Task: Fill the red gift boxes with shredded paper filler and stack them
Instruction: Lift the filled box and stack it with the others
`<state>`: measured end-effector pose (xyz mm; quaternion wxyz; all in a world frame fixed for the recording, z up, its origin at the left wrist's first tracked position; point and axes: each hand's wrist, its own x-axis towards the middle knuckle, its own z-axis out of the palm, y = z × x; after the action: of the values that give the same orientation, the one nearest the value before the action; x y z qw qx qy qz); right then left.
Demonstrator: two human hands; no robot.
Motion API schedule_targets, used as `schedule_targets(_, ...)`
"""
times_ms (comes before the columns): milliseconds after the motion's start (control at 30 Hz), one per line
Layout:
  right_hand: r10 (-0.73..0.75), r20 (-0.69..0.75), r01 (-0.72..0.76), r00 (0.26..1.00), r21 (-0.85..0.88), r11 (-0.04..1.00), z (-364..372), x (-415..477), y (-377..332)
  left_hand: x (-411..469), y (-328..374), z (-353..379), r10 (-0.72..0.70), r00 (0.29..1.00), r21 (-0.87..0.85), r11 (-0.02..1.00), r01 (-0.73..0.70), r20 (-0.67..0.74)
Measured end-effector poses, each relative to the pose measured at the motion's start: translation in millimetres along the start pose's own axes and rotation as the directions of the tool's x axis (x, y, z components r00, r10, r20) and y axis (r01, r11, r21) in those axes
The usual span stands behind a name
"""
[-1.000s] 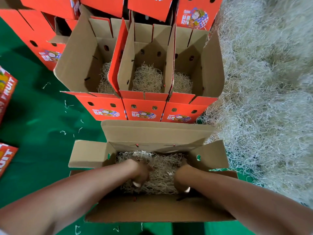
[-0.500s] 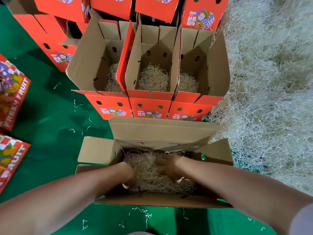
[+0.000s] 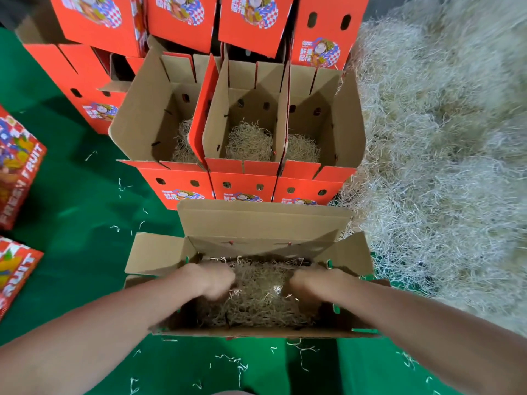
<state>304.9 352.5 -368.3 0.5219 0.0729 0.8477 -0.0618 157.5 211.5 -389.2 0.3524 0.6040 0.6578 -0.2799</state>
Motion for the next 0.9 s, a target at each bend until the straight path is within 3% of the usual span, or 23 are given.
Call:
schedule_targets(33,-0.023,-0.186,0.031,0.982,0.04,0.999,-3.5,-9.4,1.1,-2.1,1.3,-8.8,0.012,0.993,-0.047,0.999,-0.018,-0.115)
schedule_targets(67,-0.044,-0.4,0.072,0.916,0.054,0.996,-5.4,-19.9,2.4,-5.7,1.6,-17.4,0.007,0.974,-0.121,0.992,-0.035,-0.226)
schedule_targets(100,-0.03,-0.605,0.106,0.795,0.091,0.99,-6.3,-31.1,3.8,-13.7,1.9,-25.2,-0.034,0.954,-0.2,0.979,-0.027,-0.298)
schedule_targets(133,0.01,-0.783,0.154,0.622,0.134,0.979,-7.0,-44.2,4.7,-20.0,1.9,-28.9,-0.073,0.931,-0.275,0.961,-0.031,-0.358)
schedule_targets(200,0.106,-0.979,0.224,0.173,0.144,0.964,-7.1,-65.5,11.1,-40.4,2.1,-36.5,-0.125,0.882,-0.354,0.934,-0.05,-0.454)
schedule_targets(233,0.16,-0.987,0.204,0.012,0.159,0.966,-6.9,-74.0,15.0,-50.4,2.5,-40.2,-0.144,0.862,-0.389,0.919,-0.065,-0.485)
schedule_targets(267,0.199,-0.978,0.164,-0.061,0.187,0.968,-7.4,-79.4,19.3,-58.5,2.8,-42.2,-0.152,0.846,-0.424,0.901,-0.094,-0.511)
schedule_targets(300,0.229,-0.972,0.098,-0.051,0.224,0.97,-9.8,-83.6,23.2,-68.5,4.2,-45.1,-0.16,0.832,-0.458,0.881,-0.122,-0.531)
schedule_targets(333,0.268,-0.963,0.035,0.029,0.269,0.962,-12.3,-85.5,28.2,-78.4,6.5,-47.3,-0.168,0.824,-0.486,0.862,-0.143,-0.541)
schedule_targets(400,0.377,-0.881,-0.019,0.285,0.388,0.921,-17.1,-86.9,39.4,-98.4,13.8,-48.6,-0.155,0.834,-0.522,0.835,-0.176,-0.529)
schedule_targets(467,0.445,-0.782,0.006,0.436,0.497,0.868,-23.6,-86.6,46.2,-120.1,22.6,-46.5,-0.098,0.886,-0.599,0.77,-0.22,-0.453)
schedule_targets(567,0.465,-0.784,0.071,0.411,0.536,0.841,-32.7,-85.3,44.3,-147.6,36.8,-34.4,-0.011,0.943,-0.655,0.722,-0.223,-0.333)
schedule_targets(667,0.452,-0.804,0.107,0.386,0.526,0.844,-36.5,-83.6,28.2,-159.6,42.2,-18.6,-0.045,0.908,-0.441,0.883,-0.158,-0.416)
schedule_targets(767,0.372,-0.86,0.174,0.349,0.45,0.876,-39.6,-78.5,7.4,-174.8,26.5,-2.9,-0.288,0.789,-0.345,0.933,0.104,-0.543)
schedule_targets(833,0.303,-0.909,0.267,0.287,0.38,0.886,-42.9,-75.3,-9.4,-185.1,3.6,10.9,-0.453,0.676,-0.398,0.883,0.249,-0.582)
schedule_targets(900,0.211,-0.943,0.404,0.257,0.304,0.863,-45.2,-73.2,-27.9,-192.6,-17.6,26.7,-0.613,0.515,-0.492,0.789,0.367,-0.599)
